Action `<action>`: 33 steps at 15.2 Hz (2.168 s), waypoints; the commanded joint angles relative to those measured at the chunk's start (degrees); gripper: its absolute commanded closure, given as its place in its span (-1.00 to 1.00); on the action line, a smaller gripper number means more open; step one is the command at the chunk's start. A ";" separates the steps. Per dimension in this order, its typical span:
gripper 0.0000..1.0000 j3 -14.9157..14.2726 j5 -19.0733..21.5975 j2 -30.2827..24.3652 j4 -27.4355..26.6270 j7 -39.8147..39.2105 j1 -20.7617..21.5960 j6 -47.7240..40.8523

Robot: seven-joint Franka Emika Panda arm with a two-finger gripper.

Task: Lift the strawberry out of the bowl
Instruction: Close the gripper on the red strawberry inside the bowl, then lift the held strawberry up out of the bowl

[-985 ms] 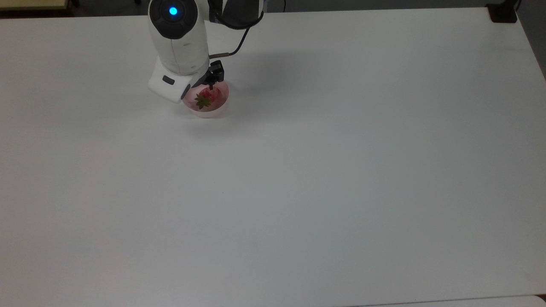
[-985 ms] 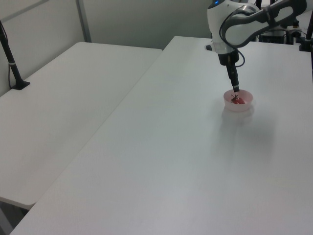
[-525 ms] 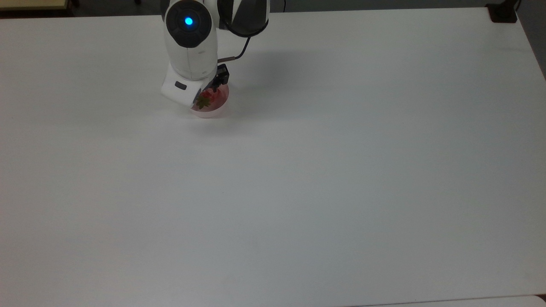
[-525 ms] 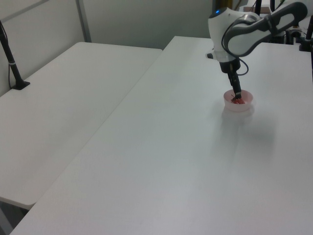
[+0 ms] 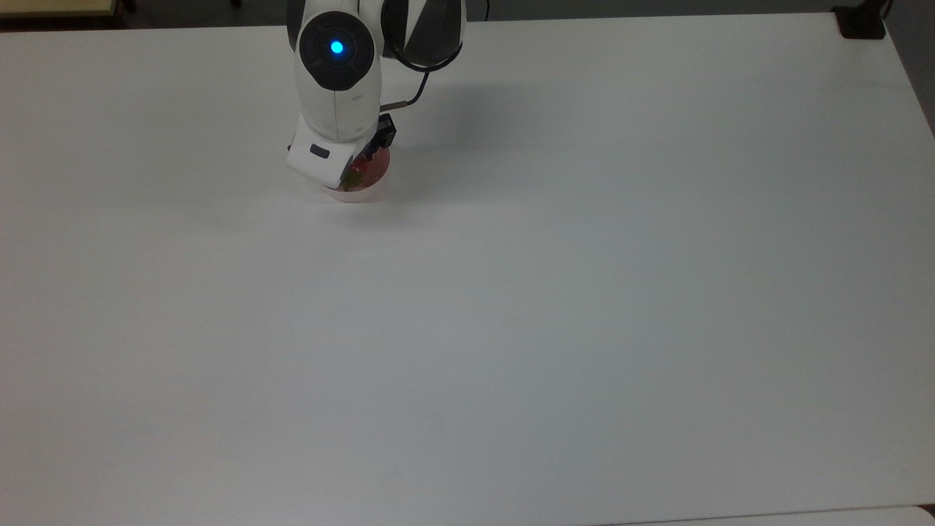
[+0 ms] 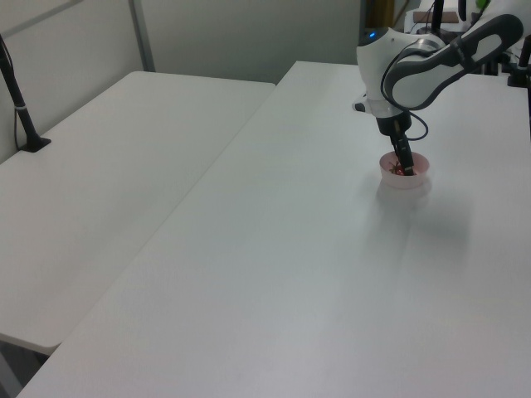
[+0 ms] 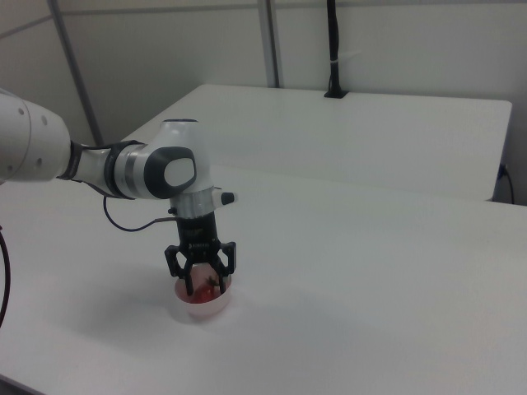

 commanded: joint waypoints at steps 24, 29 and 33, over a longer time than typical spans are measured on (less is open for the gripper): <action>0.02 -6.89 -2.06 -6.03 0.70 -14.71 -9.13 -3.10; 0.02 -11.55 -3.73 -0.25 -1.15 -19.74 -14.25 5.51; 0.00 -11.55 -3.91 3.90 -1.15 -19.65 -17.24 10.09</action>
